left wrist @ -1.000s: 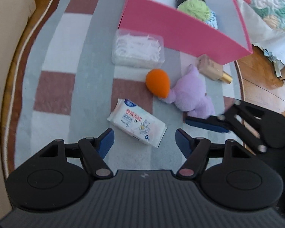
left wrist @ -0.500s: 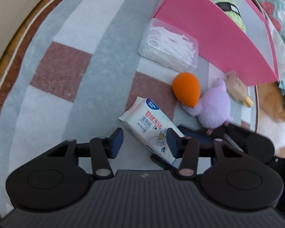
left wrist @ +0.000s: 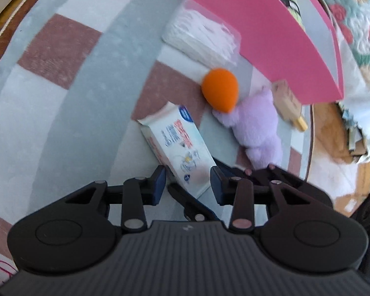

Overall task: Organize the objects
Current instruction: 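Move both grippers toward the white tissue pack, then grasp the tissue pack with both grippers and lift it toward the box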

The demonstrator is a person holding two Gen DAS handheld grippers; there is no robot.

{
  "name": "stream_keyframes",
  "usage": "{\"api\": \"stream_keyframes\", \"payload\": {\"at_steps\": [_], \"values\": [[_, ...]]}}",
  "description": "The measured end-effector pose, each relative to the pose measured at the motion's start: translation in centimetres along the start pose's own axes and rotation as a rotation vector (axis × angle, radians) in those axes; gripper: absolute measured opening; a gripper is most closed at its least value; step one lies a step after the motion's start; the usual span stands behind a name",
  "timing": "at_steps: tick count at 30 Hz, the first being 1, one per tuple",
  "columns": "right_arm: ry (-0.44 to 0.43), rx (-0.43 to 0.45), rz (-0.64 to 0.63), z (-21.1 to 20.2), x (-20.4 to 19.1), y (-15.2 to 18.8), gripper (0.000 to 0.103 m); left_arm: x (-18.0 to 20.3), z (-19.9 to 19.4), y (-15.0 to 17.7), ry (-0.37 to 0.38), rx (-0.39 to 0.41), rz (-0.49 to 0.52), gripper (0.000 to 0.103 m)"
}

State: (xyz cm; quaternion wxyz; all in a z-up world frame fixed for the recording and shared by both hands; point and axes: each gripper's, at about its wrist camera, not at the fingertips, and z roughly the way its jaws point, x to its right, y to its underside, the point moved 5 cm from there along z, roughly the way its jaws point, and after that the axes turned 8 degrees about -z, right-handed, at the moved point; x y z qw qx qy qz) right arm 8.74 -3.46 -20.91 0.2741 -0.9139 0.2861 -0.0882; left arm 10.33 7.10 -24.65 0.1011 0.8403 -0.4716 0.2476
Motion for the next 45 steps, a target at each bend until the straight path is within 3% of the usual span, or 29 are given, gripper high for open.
{"api": "stream_keyframes", "payload": {"at_steps": [4,8,16,27,36,45], "values": [[0.024,0.002,-0.024,-0.2,-0.6,0.0,0.046,1.3,0.3,1.1,-0.082,0.097,0.053,0.041],[-0.001,-0.007,0.076,-0.8,0.0,-0.1,0.045,1.8,-0.3,1.8,-0.098,0.152,0.085,0.038],[-0.004,0.013,0.057,-4.5,-1.3,0.0,0.045,2.3,-3.1,3.9,-0.037,0.189,0.068,0.035],[0.021,0.062,0.051,-10.5,-2.4,-0.6,0.045,5.7,-7.6,6.1,0.001,0.198,0.159,0.033],[0.026,0.184,0.133,-12.6,1.2,-4.1,0.045,10.2,-12.7,5.3,0.009,0.298,0.267,0.033],[0.037,0.269,0.091,-14.0,3.4,-8.2,0.045,13.3,-15.5,1.8,-0.006,0.395,0.344,0.033]]}}
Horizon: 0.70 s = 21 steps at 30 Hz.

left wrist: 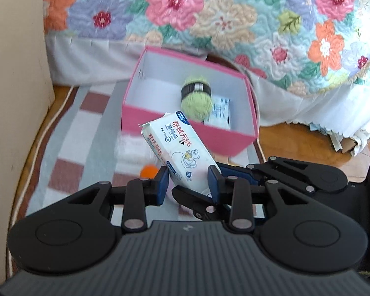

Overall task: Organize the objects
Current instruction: 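Grasp the tissue pack with both grippers and lift it toward the box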

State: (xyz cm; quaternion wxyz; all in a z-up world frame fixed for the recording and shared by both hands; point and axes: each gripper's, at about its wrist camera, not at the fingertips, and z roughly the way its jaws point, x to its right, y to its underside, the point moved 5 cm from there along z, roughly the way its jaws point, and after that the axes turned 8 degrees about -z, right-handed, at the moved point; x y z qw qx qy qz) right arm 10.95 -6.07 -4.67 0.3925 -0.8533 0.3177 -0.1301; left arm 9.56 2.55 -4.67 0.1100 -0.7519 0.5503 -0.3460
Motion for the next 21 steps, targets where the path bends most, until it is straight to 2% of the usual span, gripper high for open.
{"api": "stream_keyframes", "payload": {"at_steps": [5,9,14,17,21], "values": [[0.009,0.035,0.036,0.6,2.6,-2.4,0.045,0.5,1.0,-3.1,0.01,0.031,0.008,0.033],[0.023,0.057,0.036,3.0,5.2,-3.4,0.045,0.7,3.9,-5.6,-0.009,0.05,0.017,0.033],[0.029,0.05,0.154,7.3,9.9,-4.0,0.045,0.5,9.4,-8.9,-0.021,0.021,0.017,0.033],[0.019,0.023,0.243,10.1,12.3,-3.7,0.045,-0.6,13.0,-10.0,-0.005,-0.009,-0.043,0.033],[0.046,-0.029,0.291,13.2,14.6,-2.9,0.045,-1.9,17.2,-10.8,0.045,-0.066,-0.109,0.033]]}}
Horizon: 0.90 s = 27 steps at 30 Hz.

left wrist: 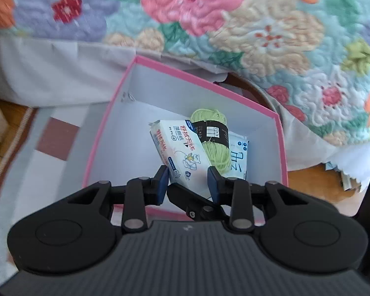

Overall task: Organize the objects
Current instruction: 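Grasp the tissue pack with both grippers and lift it toward the box, then lower the tissue pack into the box and open both grippers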

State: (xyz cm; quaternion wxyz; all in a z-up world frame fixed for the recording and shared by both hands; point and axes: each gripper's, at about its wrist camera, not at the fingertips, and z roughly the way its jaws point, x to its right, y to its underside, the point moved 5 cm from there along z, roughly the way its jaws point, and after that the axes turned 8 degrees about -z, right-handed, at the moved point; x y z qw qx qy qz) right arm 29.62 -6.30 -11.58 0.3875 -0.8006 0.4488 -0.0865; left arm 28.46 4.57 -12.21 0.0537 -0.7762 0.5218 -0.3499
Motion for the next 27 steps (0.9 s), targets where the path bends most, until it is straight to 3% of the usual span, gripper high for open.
{"api": "stream_keyframes", "payload": {"at_steps": [2,7,11,22,27], "values": [[-0.001,-0.018,0.041,1.3,1.1,-0.3,0.045,-0.1,1.4,-0.5,0.01,-0.004,0.017,0.032],[0.037,-0.048,0.125,4.3,3.2,-1.0,0.045,-1.4,5.0,-2.8,0.042,-0.042,-0.082,0.033],[0.049,-0.077,0.236,6.7,4.7,-1.0,0.045,-2.2,7.5,-4.0,0.001,-0.085,-0.106,0.024],[0.017,-0.193,0.218,9.6,5.7,-0.3,0.049,-2.3,11.3,-4.6,-0.044,-0.155,-0.072,0.018],[0.048,-0.19,0.201,9.9,5.7,-0.2,0.045,-2.3,11.7,-4.6,-0.044,-0.152,-0.081,0.018]]}}
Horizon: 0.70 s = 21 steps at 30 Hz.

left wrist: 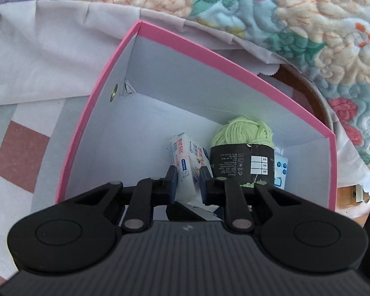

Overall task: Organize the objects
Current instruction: 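Lower the tissue pack into the box and open both grippers, then withdraw both grippers from the box and move toward the purple plush toy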

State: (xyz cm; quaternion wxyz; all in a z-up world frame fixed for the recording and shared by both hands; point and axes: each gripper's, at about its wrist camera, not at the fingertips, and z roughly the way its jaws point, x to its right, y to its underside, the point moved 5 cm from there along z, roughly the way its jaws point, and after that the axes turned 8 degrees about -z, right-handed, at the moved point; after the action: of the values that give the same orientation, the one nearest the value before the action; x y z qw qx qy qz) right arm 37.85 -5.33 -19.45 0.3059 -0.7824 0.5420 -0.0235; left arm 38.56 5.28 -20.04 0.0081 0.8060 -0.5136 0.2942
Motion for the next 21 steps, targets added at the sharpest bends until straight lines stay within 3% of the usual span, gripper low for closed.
{"api": "stream_keyframes", "payload": {"at_steps": [6,9,11,12,14,18,21], "values": [[0.095,-0.016,-0.011,0.8,-0.4,-0.8,0.042,-0.1,-1.6,-0.1,0.031,0.024,-0.036,0.017],[0.114,-0.017,-0.036,1.3,-0.7,-1.1,0.042,-0.2,-3.0,0.0,0.002,0.047,-0.001,0.017],[0.112,-0.023,-0.068,1.4,-1.0,-1.1,0.047,-0.6,-3.8,0.1,-0.015,0.059,0.011,0.017],[0.11,-0.024,-0.079,1.2,-1.2,-0.9,0.054,-0.6,-4.1,0.2,-0.024,0.061,0.015,0.017],[0.097,-0.016,-0.09,0.0,-1.5,-0.4,0.061,-0.7,-5.1,0.4,-0.058,0.061,0.025,0.017],[0.064,0.007,-0.137,-3.7,-2.1,0.7,0.061,0.2,-7.4,1.6,-0.19,0.085,0.105,0.022],[0.052,0.031,-0.18,-7.3,-2.6,1.1,0.061,1.0,-9.3,2.8,-0.188,0.066,0.124,0.027]]}}
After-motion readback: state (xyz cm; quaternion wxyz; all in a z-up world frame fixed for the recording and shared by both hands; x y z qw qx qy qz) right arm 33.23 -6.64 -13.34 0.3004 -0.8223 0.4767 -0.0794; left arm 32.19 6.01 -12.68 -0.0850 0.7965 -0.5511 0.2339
